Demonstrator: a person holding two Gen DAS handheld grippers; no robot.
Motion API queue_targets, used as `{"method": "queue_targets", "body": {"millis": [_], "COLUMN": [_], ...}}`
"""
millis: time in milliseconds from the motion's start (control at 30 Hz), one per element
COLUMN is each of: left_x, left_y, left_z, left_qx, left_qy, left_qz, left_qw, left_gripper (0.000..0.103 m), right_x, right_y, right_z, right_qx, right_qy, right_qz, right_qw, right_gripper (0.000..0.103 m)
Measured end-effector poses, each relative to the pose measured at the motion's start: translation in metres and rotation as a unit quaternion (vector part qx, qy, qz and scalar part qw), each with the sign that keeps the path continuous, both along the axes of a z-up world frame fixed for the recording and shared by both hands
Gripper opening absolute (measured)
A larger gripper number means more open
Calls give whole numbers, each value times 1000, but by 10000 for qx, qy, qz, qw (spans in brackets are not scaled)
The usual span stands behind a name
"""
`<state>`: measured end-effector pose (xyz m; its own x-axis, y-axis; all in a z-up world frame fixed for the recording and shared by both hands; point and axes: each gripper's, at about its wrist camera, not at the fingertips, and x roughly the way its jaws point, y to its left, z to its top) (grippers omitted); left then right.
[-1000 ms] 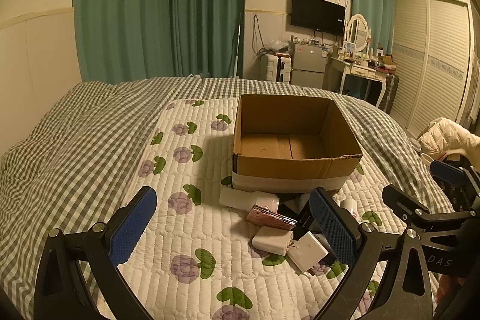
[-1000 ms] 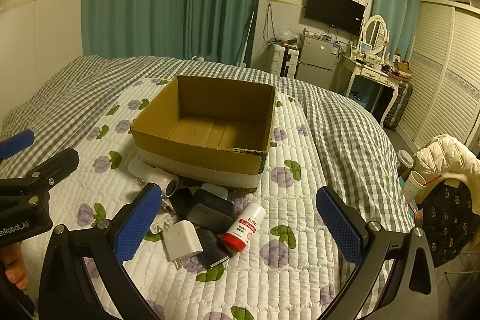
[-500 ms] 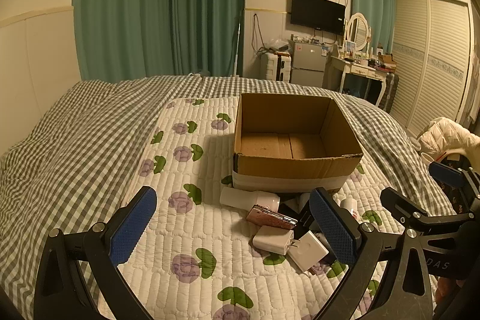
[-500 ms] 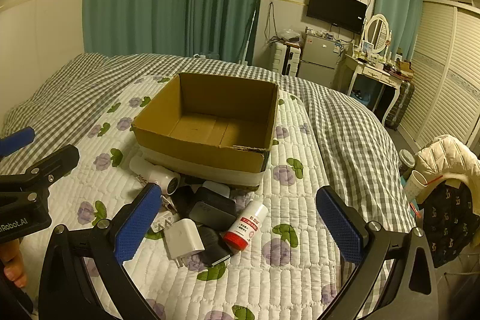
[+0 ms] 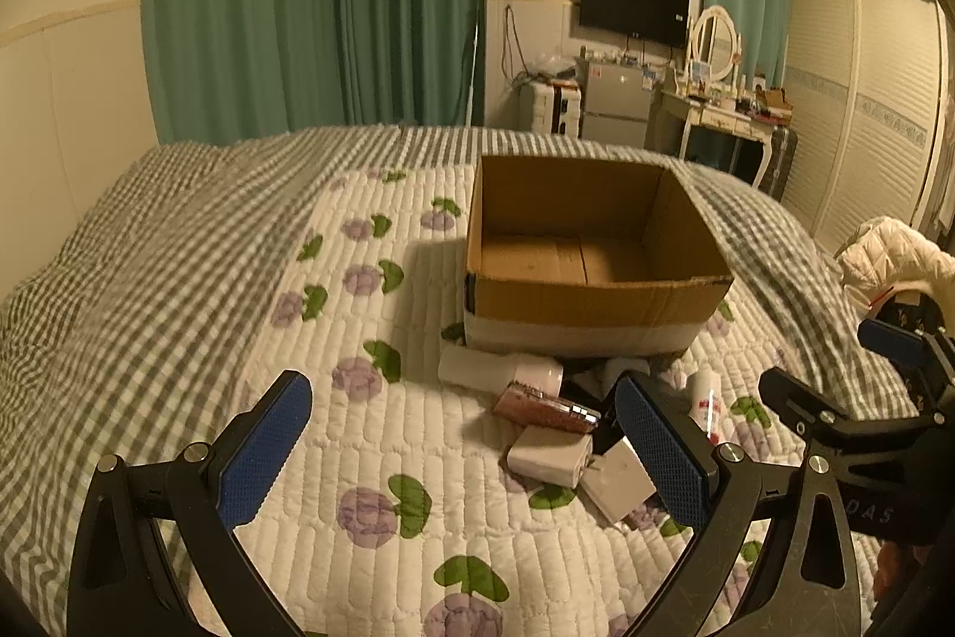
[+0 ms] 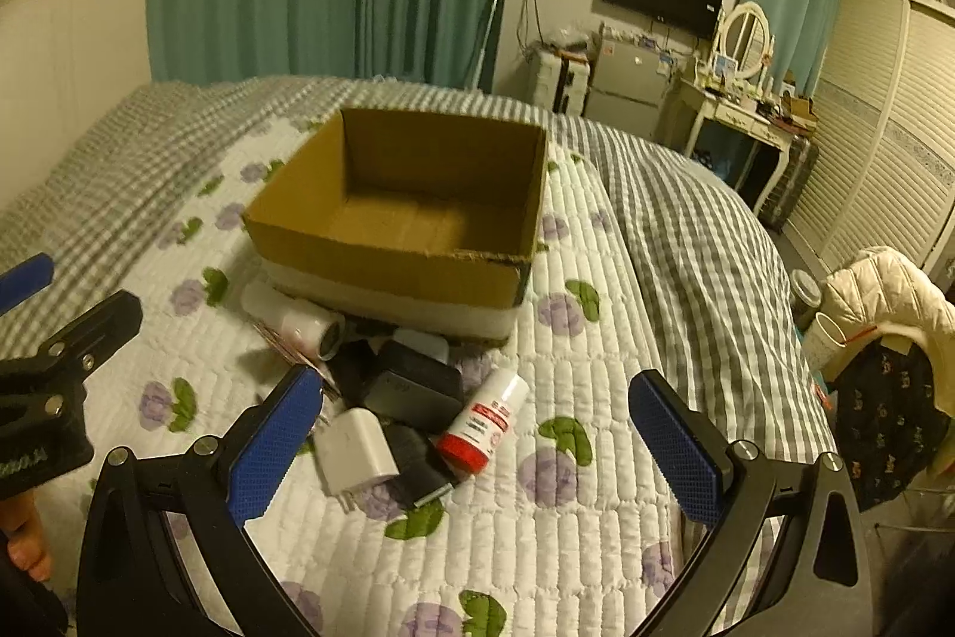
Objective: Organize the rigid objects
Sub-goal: 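Grasp white charger with left tool while right tool grasps another white charger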
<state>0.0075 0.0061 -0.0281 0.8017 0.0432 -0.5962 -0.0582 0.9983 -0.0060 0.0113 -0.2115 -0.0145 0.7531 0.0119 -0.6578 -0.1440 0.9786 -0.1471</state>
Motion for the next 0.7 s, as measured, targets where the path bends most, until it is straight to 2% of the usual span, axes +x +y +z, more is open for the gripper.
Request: {"method": "queue_targets", "body": {"millis": [200, 433, 467, 567, 700], "left_x": [23, 50, 54, 66, 79], "left_y": [-7, -27, -30, -36, -41], "left_z": [-31, -85, -93, -110, -119], "left_qx": [-12, 211, 228, 238, 102], "left_qy": [442, 1143, 1268, 1458, 1486], "left_qz": [12, -271, -329, -505, -694], "left_qw": [9990, 9929, 9911, 9877, 9864], "left_gripper": [103, 103, 103, 102, 101], "right_x": [29, 57, 59, 63, 67], "right_y": [-5, -20, -22, -28, -29], "right_z": [-29, -85, -88, -95, -99], "right_qx": [54, 104, 143, 246, 231], "right_qy": [515, 1400, 1465, 1521, 1512], "right_qz": [-160, -449, -495, -567, -571], "right_qw": [9985, 9891, 9879, 9864, 9866], "right_gripper": [102, 92, 89, 88, 88]}}
